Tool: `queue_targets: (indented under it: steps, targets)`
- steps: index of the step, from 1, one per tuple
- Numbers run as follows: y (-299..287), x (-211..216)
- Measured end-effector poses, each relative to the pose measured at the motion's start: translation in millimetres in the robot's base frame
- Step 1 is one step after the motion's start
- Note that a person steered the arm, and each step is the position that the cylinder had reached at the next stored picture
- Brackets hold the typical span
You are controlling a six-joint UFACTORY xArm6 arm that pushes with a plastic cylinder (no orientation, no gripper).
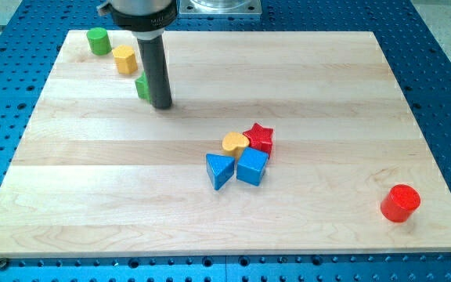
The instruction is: Move your arm close to the red star
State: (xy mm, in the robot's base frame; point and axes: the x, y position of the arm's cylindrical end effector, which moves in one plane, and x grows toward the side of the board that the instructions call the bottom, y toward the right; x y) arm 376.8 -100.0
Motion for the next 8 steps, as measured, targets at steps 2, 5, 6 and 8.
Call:
queue_targets:
  steps: [2, 5, 6, 8]
  targets:
    - [1.4, 113.5]
    - [98.6, 197.7]
    - [146.6, 179.1]
    - [136.6, 111.6]
